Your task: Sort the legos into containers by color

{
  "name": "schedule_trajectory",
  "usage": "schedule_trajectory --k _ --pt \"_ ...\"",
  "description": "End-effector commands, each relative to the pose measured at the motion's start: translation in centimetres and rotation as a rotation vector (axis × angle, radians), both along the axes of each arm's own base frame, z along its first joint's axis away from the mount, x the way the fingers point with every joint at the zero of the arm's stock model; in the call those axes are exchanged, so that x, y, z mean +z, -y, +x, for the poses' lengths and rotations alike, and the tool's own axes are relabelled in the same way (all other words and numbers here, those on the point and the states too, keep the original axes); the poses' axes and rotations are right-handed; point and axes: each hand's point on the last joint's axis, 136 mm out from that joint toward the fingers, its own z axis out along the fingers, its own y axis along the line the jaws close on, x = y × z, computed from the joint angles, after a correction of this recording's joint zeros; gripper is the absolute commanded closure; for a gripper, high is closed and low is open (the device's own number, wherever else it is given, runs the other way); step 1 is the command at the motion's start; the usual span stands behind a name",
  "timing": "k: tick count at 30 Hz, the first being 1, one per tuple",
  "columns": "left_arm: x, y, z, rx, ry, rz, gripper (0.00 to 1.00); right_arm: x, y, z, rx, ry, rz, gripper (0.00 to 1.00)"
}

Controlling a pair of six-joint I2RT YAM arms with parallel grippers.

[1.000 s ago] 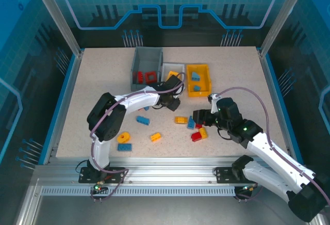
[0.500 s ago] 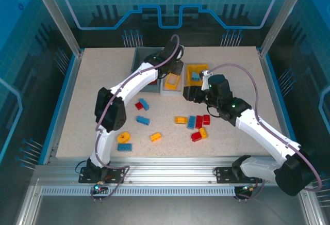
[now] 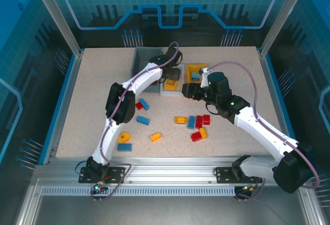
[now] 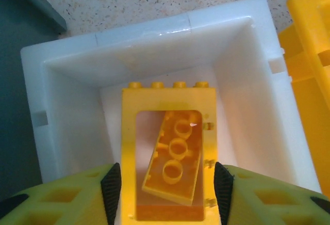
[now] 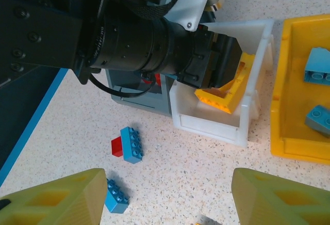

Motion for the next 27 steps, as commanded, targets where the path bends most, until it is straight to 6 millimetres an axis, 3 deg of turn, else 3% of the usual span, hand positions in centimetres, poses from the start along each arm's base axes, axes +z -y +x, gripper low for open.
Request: schedule_trajectory --k 1,8,11,14,17,22,27 --pt "5.1 0.2 -0.6 0.005 0.057 -0.072 0.45 -0.2 0.9 -0.3 -0.022 -0.007 -0.003 0.33" --pt "13.7 -0.3 -3.5 0.025 0.174 -0.203 0.45 -1.3 3.0 -1.5 -0.088 -0.071 -0.062 0.34" --pt "17.0 -0.6 -6.4 0.022 0.205 -0.291 0.45 -2.1 3.9 -2.3 -0.118 -0.122 -0.096 0.35" --pt "18.7 -0.5 -10.1 -0.005 0.201 -0.375 0.43 -3.2 5.1 -3.2 -0.162 -0.191 -0.142 0.37" --pt "19.1 -0.5 -14.4 -0.027 0.176 -0.448 0.42 -4.2 6.1 -4.3 -0.194 -0.256 -0.197 0.38" --pt "17.9 -0.7 -21.6 -0.045 0.128 -0.537 0.40 -5.4 7.2 -5.7 -0.204 -0.318 -0.262 0.38" --pt "15.0 -3.8 -26.0 0.058 0.075 -0.524 0.40 -6.5 6.9 -6.3 -0.170 -0.351 -0.287 0.38"
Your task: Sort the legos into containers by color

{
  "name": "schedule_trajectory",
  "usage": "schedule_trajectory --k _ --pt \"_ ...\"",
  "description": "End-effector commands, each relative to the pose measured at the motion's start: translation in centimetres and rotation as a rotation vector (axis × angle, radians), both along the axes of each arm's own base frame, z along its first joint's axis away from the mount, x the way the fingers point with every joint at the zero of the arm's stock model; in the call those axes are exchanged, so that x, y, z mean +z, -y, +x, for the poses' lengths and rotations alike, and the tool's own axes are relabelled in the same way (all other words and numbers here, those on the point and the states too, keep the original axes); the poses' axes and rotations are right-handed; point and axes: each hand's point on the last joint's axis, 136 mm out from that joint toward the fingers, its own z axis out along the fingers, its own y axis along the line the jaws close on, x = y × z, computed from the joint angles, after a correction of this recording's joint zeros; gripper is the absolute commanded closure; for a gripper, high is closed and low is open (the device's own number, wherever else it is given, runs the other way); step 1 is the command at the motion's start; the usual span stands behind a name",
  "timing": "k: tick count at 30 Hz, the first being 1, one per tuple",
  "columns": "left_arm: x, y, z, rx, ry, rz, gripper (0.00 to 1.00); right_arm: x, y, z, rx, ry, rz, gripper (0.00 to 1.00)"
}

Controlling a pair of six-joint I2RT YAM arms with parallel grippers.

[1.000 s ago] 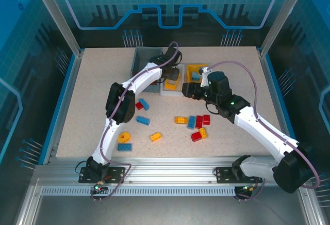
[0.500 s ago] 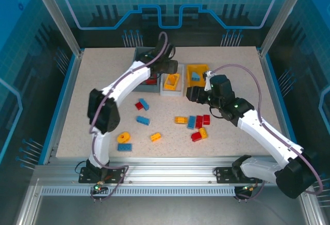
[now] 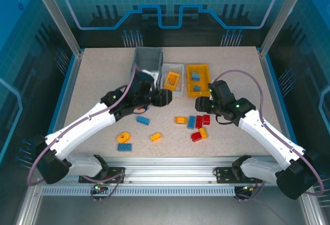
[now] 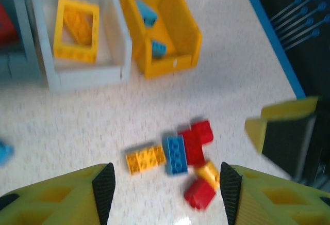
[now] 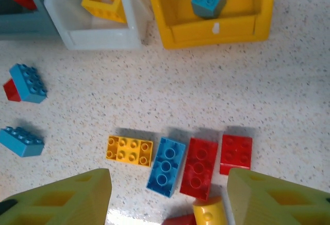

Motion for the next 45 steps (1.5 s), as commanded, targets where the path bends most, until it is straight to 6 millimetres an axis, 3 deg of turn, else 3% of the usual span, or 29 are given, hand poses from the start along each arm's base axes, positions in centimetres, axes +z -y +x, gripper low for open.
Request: schedule_trajectory --k 1,8,16,25,29,31,36,38,40,45 --pt "-1.2 -2.9 -1.8 0.130 -0.062 -0.025 0.40 -0.2 -0.2 -0.9 0.028 -0.031 -0.029 0.38" --pt "-5.2 -8.0 -4.1 0.276 -0.135 0.077 0.38 1.2 -5.5 -2.2 0.226 0.058 -0.019 0.37" --pt "-7.3 -11.7 -4.4 0.403 -0.199 0.066 0.38 1.6 -10.3 -3.1 0.354 0.107 -0.014 0.37" --pt "-8.3 -13.8 -3.8 0.481 -0.242 0.069 0.38 2.2 -12.0 -3.0 0.396 0.145 0.009 0.37" --pt "-9.9 -14.1 -2.0 0.477 -0.278 0.051 0.42 2.2 -13.3 -3.2 0.430 0.150 0.033 0.37" --pt "-10.7 -13.4 -0.4 0.360 -0.279 0.085 0.42 2.0 -14.3 -3.4 0.474 0.149 0.042 0.37" --pt "-14.5 -14.2 1.2 0.138 -0.376 0.377 0.39 2.6 -16.6 -4.2 0.610 0.180 0.115 0.35" --pt "-16.1 -15.1 1.7 0.144 -0.425 0.442 0.35 2.8 -17.1 -4.3 0.634 0.191 0.136 0.33" --pt "-17.5 -15.5 2.6 0.203 -0.468 0.401 0.33 2.7 -17.3 -4.1 0.630 0.179 0.141 0.33" --pt "-19.6 -15.6 3.9 0.211 -0.486 0.390 0.37 2.4 -17.5 -4.0 0.616 0.163 0.150 0.33"
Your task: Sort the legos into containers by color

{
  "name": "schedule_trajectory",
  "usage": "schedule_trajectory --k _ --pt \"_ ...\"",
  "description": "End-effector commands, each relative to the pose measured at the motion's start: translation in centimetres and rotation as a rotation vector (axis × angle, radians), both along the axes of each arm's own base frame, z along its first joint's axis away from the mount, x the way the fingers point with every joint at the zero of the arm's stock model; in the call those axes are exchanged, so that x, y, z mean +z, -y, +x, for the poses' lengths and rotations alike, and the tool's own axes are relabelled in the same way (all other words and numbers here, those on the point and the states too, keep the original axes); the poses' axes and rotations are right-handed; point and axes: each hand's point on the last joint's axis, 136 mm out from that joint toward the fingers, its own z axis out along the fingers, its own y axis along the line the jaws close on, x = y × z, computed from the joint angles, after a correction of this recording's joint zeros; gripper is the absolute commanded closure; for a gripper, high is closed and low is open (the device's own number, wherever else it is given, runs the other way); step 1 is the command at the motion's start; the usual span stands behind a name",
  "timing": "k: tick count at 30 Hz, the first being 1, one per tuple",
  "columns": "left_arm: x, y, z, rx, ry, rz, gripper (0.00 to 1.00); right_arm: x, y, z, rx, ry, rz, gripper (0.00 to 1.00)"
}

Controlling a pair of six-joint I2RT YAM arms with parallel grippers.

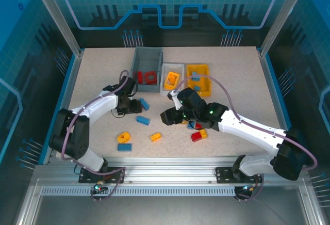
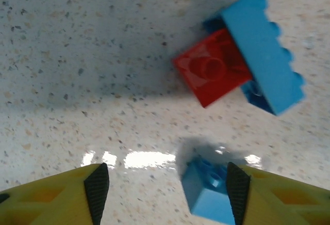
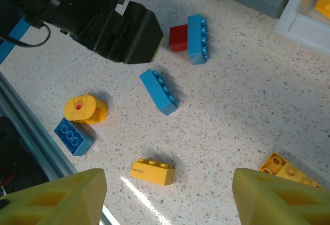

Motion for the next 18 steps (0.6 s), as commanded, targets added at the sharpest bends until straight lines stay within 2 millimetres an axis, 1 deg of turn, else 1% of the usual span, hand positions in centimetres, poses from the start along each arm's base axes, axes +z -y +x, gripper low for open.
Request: schedule_trajectory --k 1,3,7,11,18 --pt "-0.2 0.3 1.1 -0.071 0.015 0.010 0.38 1.2 -0.9 0.1 0.023 0.017 0.045 0.33" --pt "-0.6 0.2 1.3 -0.127 0.010 0.031 0.39 1.0 -0.8 0.1 0.018 0.011 0.044 0.33" --pt "-1.3 0.7 1.8 -0.265 0.004 0.056 0.36 0.3 -0.8 0.2 0.012 -0.005 0.039 0.33" --pt "-1.6 0.4 2.8 -0.338 0.034 0.103 0.34 0.1 -1.0 0.4 0.007 -0.014 0.046 0.33" --pt "-1.8 1.7 4.8 -0.481 0.114 0.098 0.31 -0.1 -1.3 0.4 0.010 -0.026 0.046 0.33"
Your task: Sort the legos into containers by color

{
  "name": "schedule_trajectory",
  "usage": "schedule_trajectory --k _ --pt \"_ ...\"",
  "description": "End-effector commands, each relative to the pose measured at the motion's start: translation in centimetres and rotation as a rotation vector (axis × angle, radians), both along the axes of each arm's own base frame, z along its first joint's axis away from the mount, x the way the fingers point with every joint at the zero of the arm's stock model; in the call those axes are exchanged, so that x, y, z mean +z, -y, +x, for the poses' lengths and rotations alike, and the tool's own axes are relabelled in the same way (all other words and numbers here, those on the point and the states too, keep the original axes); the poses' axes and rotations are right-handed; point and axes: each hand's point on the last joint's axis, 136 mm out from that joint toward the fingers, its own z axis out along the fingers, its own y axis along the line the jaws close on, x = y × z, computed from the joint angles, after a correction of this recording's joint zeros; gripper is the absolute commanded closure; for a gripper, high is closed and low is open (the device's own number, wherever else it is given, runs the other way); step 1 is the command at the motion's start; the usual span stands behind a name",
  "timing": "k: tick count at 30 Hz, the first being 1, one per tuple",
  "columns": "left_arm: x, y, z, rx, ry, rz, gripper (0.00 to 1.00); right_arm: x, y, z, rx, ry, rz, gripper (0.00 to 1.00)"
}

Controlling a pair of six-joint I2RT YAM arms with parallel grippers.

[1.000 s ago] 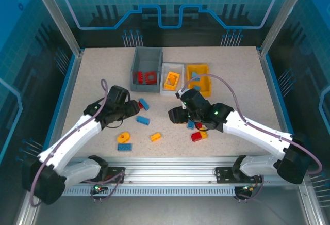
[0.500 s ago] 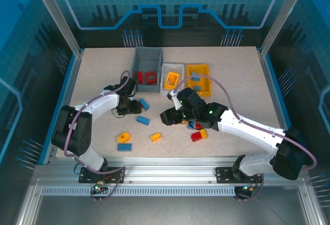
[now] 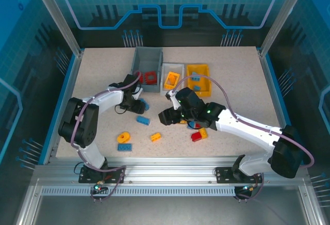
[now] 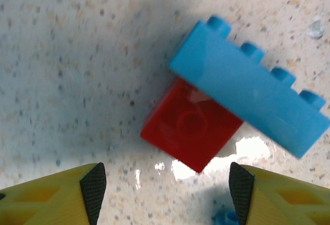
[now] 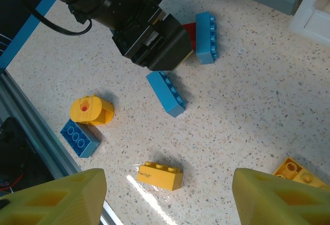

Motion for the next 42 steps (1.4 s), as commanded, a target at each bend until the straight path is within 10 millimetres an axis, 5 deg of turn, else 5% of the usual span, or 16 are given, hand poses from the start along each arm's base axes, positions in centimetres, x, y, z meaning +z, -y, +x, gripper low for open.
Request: schedule_trajectory --k 1,12,17,21,26,34,42 --pt "0.6 1.0 2.0 -0.121 0.082 -0.009 0.31 0.4 -0.5 0.3 0.002 -0.005 0.024 0.33" --pt "-0.6 1.8 2.8 -0.205 0.060 -0.008 0.33 0.0 -0.2 0.3 -0.008 -0.015 0.015 0.33" --pt "-0.9 2.3 2.4 -0.214 0.046 -0.012 0.43 -0.2 -0.1 0.3 -0.015 -0.019 0.013 0.33" --pt "-0.8 2.4 2.2 -0.209 0.040 -0.010 0.64 -0.4 0.0 0.4 -0.018 -0.024 0.011 0.33" --pt "-0.1 2.3 0.9 -0.184 0.033 0.018 0.66 -0.4 0.1 0.5 -0.022 -0.023 0.013 0.33" --pt "7.4 1.7 0.5 -0.101 0.145 0.025 0.66 1.3 0.7 1.2 -0.060 0.039 0.057 0.34" --pt "12.8 4.0 6.6 0.000 0.233 -0.048 0.64 5.0 0.2 4.4 -0.130 0.140 0.149 0.36"
